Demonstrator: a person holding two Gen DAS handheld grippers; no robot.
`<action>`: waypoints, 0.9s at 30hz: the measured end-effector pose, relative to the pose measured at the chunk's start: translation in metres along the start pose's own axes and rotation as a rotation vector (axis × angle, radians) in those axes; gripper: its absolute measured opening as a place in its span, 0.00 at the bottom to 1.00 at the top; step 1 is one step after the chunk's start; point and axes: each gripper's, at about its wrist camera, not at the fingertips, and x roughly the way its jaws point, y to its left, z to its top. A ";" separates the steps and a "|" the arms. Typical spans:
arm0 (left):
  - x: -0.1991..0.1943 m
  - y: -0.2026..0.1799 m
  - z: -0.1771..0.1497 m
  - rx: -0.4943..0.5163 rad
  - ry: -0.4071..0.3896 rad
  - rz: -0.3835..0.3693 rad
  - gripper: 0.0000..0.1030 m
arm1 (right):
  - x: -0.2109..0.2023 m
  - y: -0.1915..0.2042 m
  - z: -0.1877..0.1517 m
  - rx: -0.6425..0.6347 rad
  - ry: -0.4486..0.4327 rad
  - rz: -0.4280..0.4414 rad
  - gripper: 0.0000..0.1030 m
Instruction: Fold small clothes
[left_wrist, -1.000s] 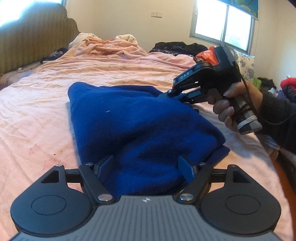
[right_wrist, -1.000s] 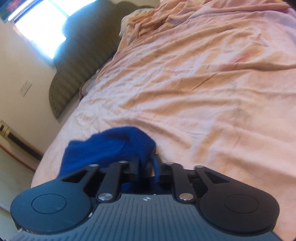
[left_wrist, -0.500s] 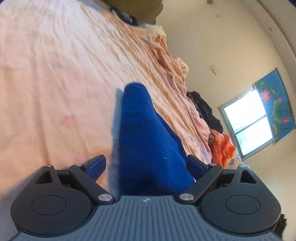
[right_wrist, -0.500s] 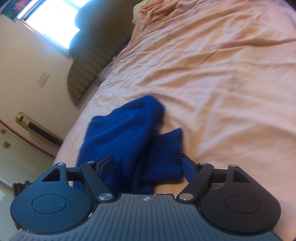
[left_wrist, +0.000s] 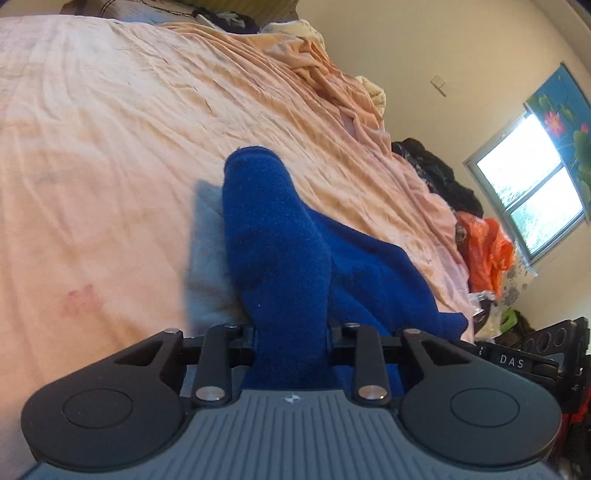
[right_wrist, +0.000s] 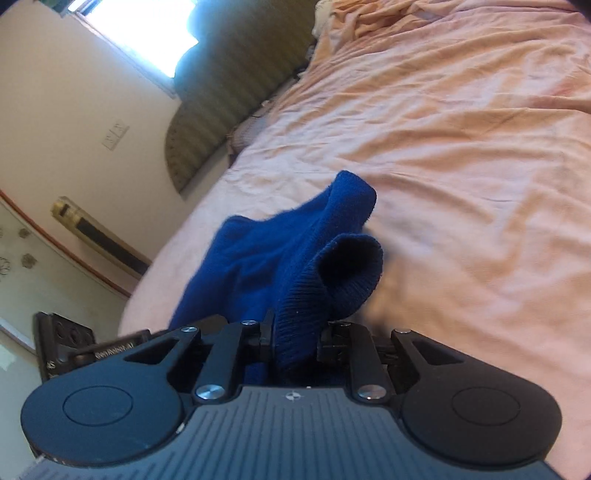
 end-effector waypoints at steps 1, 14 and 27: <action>-0.009 0.000 0.002 0.007 -0.002 0.003 0.27 | 0.002 0.009 0.000 -0.011 0.002 0.015 0.21; -0.107 0.098 0.015 -0.101 0.040 0.200 0.51 | 0.094 0.058 -0.034 0.074 0.189 0.030 0.41; -0.156 0.097 -0.073 -0.138 -0.083 -0.009 0.82 | 0.040 0.077 -0.096 -0.018 0.252 0.069 0.17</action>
